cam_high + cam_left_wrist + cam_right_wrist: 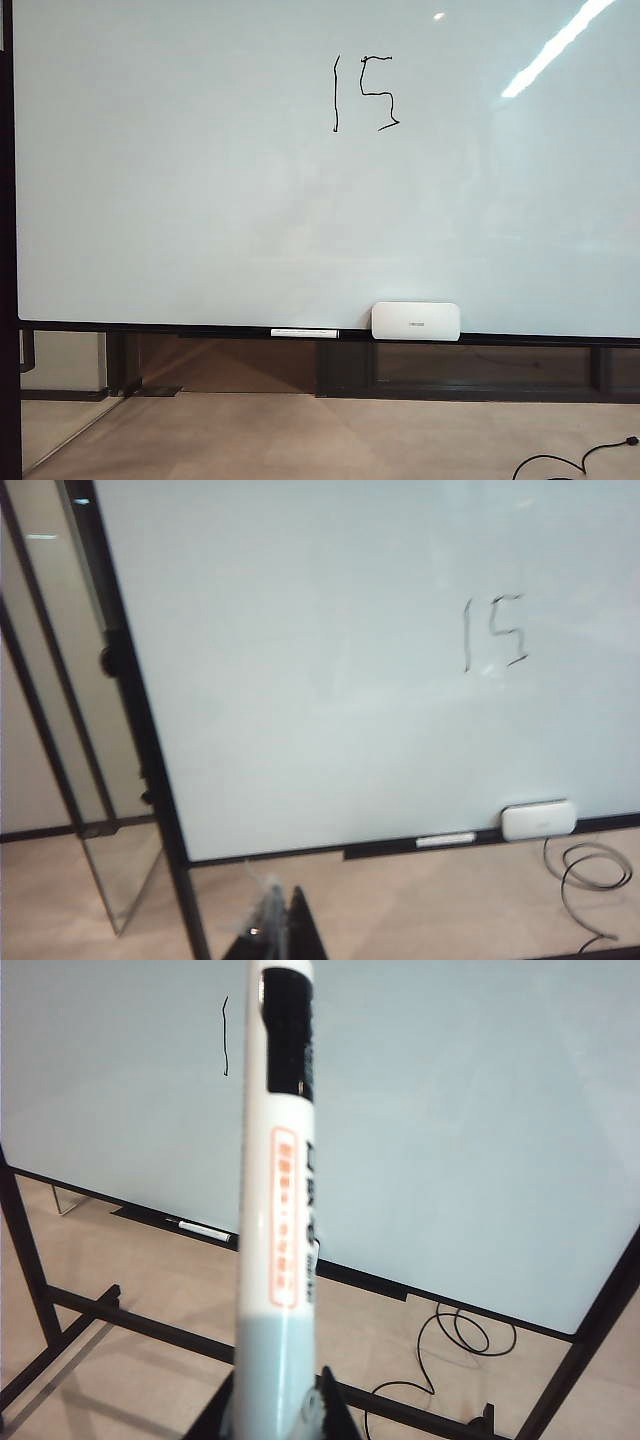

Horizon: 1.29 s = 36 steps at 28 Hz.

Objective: Reach to the right to find the marker pen, pick it up, and write the number 15 on the whiteboard.

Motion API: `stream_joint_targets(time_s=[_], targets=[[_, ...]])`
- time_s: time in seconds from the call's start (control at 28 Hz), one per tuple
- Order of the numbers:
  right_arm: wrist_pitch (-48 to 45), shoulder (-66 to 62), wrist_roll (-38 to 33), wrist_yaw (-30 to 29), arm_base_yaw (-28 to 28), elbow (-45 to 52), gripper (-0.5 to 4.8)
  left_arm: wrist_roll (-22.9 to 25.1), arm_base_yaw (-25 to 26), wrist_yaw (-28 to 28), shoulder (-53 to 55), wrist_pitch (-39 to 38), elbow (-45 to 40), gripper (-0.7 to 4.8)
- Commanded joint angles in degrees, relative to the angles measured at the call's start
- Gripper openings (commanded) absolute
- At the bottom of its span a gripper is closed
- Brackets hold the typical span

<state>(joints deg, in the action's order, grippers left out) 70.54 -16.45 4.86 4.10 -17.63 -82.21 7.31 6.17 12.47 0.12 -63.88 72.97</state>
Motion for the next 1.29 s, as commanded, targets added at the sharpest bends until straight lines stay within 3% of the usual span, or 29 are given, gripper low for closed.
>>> stream_joint_targets(time_s=[0.04,0.32,0.54,0.86,1.29], targets=[[-2.3,0.0,-0.3,-4.0,3.7,1.1,-0.02,-3.0,1.7,3.1,0.1,3.4,-2.6,-0.05],[-10.2,0.2,-0.5,-11.7,6.6,11.1,-0.01,-5.2,3.5,5.9,0.1,8.7,-11.1,-0.05],[-20.8,1.0,-3.5,-15.0,6.6,22.6,-0.01,-6.1,3.5,4.3,0.1,14.5,-18.8,-0.05],[-38.0,3.1,-8.0,-16.7,6.4,37.1,-0.01,-9.7,3.5,5.6,0.1,22.2,-26.2,-0.05],[-44.9,3.6,-12.1,-17.8,6.5,47.1,-0.01,-11.0,3.5,5.6,0.1,27.4,-36.9,-0.05]])
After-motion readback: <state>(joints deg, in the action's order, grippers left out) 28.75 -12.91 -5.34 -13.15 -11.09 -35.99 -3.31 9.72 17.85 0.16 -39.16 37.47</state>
